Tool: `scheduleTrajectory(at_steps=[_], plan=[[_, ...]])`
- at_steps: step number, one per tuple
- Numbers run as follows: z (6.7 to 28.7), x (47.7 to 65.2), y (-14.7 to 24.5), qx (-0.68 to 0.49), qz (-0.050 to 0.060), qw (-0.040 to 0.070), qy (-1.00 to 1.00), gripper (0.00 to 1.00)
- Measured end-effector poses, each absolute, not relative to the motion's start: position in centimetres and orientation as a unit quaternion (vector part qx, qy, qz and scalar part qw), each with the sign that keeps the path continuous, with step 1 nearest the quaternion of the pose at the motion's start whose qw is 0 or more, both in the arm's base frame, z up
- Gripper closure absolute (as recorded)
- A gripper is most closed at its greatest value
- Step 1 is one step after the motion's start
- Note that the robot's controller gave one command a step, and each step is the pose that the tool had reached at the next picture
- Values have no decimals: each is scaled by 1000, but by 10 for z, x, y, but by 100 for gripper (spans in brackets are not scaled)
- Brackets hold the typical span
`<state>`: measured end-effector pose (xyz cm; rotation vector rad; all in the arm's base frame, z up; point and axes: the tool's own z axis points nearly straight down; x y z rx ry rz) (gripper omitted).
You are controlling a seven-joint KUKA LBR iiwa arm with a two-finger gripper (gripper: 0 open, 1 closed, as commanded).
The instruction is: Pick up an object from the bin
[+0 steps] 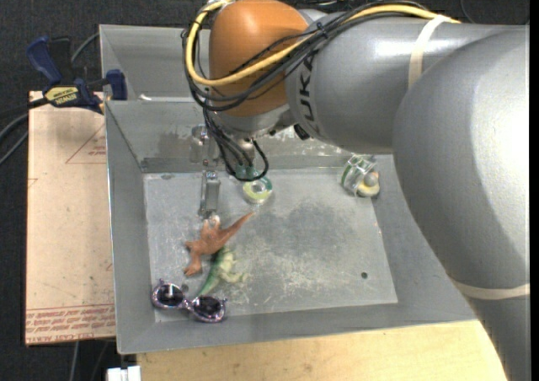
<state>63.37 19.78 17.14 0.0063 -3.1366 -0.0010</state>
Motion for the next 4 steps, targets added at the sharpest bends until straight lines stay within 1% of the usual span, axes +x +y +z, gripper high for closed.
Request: scheduleTrajectory(at_steps=[1,2,3,4], plan=[[177,635,197,0,-1,-1,-1000,0],[105,589,169,13,-1,0,-1000,0],[71,575,165,17,-2,-2,-1000,100],[71,574,165,17,-2,-2,-1000,100]])
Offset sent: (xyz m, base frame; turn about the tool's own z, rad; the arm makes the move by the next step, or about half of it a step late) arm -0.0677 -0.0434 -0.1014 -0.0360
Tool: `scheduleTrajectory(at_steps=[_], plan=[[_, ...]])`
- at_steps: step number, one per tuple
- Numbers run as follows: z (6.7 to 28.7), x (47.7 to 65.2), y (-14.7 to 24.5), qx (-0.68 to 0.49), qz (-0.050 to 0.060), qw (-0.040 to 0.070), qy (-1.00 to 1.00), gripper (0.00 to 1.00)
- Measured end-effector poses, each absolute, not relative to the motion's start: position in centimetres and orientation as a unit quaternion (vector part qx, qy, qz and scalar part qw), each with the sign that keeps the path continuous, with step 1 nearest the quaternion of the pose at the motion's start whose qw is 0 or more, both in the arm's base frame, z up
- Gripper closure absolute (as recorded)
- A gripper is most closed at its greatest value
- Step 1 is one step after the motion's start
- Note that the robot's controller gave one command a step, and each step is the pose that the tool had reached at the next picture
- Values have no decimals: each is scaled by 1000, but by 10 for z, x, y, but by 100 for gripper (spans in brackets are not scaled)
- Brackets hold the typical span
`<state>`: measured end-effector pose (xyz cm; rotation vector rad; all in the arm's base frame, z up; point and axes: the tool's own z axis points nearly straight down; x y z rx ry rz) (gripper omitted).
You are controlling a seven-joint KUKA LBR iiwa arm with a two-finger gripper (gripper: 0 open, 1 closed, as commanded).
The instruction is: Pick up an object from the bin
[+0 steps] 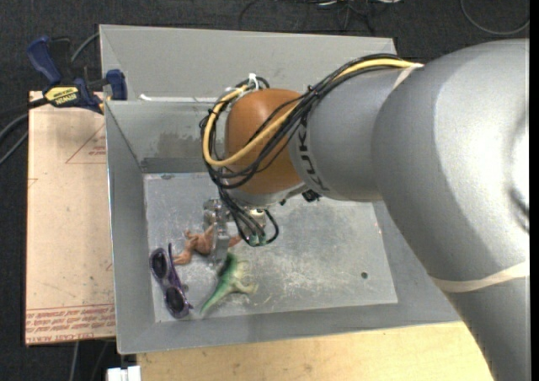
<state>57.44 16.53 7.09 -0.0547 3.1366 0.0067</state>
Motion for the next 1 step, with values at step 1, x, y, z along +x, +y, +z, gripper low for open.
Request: scheduleTrajectory(at_steps=[1], plan=[[219,579,170,-21,3,4,1000,100]])
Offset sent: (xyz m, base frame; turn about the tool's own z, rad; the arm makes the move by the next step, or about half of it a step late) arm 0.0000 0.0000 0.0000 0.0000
